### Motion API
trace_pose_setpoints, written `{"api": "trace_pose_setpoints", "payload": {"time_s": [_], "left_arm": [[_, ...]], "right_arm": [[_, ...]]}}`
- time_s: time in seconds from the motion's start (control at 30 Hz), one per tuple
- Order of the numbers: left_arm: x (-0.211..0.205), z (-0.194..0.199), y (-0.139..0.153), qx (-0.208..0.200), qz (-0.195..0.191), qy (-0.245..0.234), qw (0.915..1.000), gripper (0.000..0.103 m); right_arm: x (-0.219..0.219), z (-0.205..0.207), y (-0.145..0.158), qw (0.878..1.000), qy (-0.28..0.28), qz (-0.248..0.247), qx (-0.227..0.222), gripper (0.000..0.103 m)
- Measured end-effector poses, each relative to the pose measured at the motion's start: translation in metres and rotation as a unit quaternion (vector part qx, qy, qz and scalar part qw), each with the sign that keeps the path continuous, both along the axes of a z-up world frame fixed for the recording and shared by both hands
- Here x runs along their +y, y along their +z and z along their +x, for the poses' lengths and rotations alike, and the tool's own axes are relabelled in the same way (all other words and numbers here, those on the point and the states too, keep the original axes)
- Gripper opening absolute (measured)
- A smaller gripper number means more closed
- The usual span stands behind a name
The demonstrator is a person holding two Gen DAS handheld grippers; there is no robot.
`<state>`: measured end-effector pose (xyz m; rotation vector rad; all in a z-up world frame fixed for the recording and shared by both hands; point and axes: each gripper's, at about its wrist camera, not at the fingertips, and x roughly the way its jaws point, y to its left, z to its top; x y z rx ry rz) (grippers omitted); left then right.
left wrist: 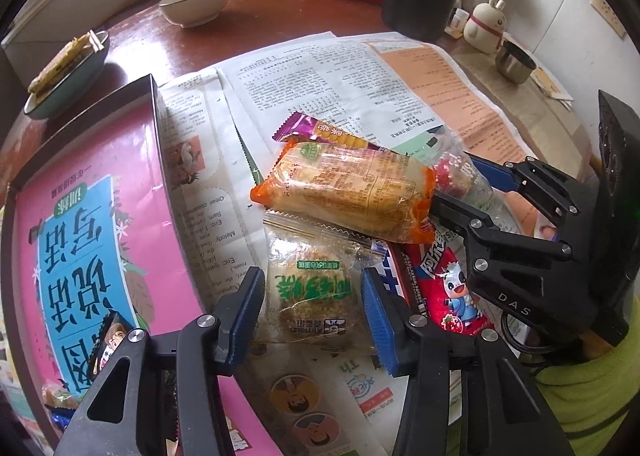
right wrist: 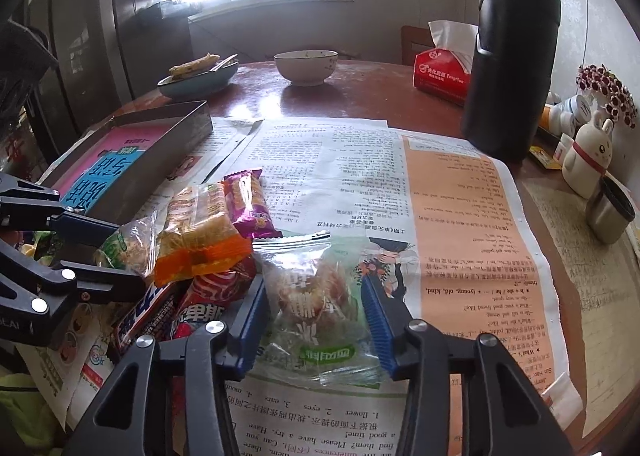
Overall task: Organize snacks
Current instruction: 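Grasp the green-label pastry pack with the left gripper while the right grasps the clear bagged round pastry, then carry both held pastry packs over the pink tray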
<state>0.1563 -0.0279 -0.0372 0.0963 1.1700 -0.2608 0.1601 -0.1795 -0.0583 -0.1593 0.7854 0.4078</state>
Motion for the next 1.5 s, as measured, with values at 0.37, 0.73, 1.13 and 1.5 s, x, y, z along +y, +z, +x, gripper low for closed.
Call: {"api": "trace_pose_setpoints", "payload": {"time_s": [0.37,0.73,1.13,1.5], "left_arm": [[0.004,-0.005,0.006,-0.014,-0.021,0.012,0.9996,0.043],[0.021,-0.018,0.041,-0.056,-0.049,0.034,0.9967,0.043],[0.04,-0.041,0.061,-0.085,-0.061,0.05,0.9932,0.043],[0.061,-0.063,0.075,-0.109,-0.068,0.068,0.9893,0.043]], "right_arm": [[-0.015,-0.008,0.013,0.999,-0.019,0.048,-0.006,0.04],[-0.023,-0.026,0.046,0.995,-0.021,0.09,-0.041,0.04],[-0.003,-0.053,0.069,0.992,0.01,0.106,-0.069,0.039],[0.023,-0.074,0.082,0.989,0.045,0.113,-0.085,0.039]]}}
